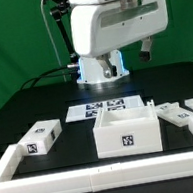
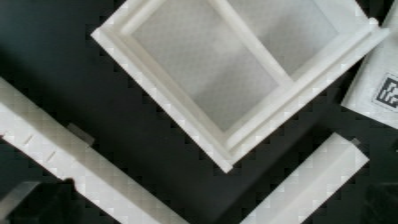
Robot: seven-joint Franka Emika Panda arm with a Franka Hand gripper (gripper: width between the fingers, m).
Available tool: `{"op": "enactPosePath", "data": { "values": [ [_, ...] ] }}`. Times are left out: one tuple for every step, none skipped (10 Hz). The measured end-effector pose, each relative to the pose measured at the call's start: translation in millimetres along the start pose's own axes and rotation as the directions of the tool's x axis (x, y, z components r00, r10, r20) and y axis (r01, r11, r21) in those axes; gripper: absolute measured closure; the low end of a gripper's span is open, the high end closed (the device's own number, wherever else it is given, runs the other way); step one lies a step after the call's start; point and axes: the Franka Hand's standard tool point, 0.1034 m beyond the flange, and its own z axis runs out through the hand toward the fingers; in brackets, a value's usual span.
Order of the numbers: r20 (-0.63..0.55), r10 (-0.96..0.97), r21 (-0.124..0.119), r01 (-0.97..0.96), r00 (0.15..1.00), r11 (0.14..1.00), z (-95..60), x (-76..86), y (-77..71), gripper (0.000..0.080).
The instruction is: Assemble cabinet
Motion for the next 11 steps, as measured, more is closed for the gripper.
{"op": "enactPosePath", "data": {
  "values": [
    [0.011, 0.024, 0.007, -0.024, 1.000, 1.000, -0.3, -0.9, -0.3, 0.0002],
    [0.011, 0.025, 0.007, -0.025, 1.000, 1.000, -0.3, -0.9, -0.3, 0.0002],
    [0.011, 0.025, 0.007, -0.025, 1.000, 1.000, -0.2, -0.9, -0.3, 0.0002],
    [0.011, 0.025, 0.007, -0.025, 1.000, 1.000, 0.2, -0.9, -0.4, 0.0002],
    [0.012, 0.024, 0.008, -0.025, 1.000, 1.000, 0.6, -1.0, -0.5, 0.0002],
    [0.012, 0.024, 0.008, -0.025, 1.000, 1.000, 1.0, -1.1, -0.6, 0.0002],
    [-0.004, -0.006, -0.002, 0.006, 1.000, 1.000, 1.8, 0.3, 0.4, 0.0002],
    [-0.061, -0.107, -0.050, 0.104, 0.992, 0.993, 9.9, -2.7, -2.3, 0.0002],
    [-0.078, -0.198, -0.076, 0.192, 0.977, 0.978, 20.8, -12.7, -11.1, 0.0002],
    [-0.088, -0.289, -0.102, 0.280, 0.953, 0.955, 27.8, -14.9, -15.8, 0.0002],
    [-0.096, -0.323, -0.117, 0.312, 0.941, 0.943, 33.6, -15.2, -21.8, 0.0002]
  ]
}}
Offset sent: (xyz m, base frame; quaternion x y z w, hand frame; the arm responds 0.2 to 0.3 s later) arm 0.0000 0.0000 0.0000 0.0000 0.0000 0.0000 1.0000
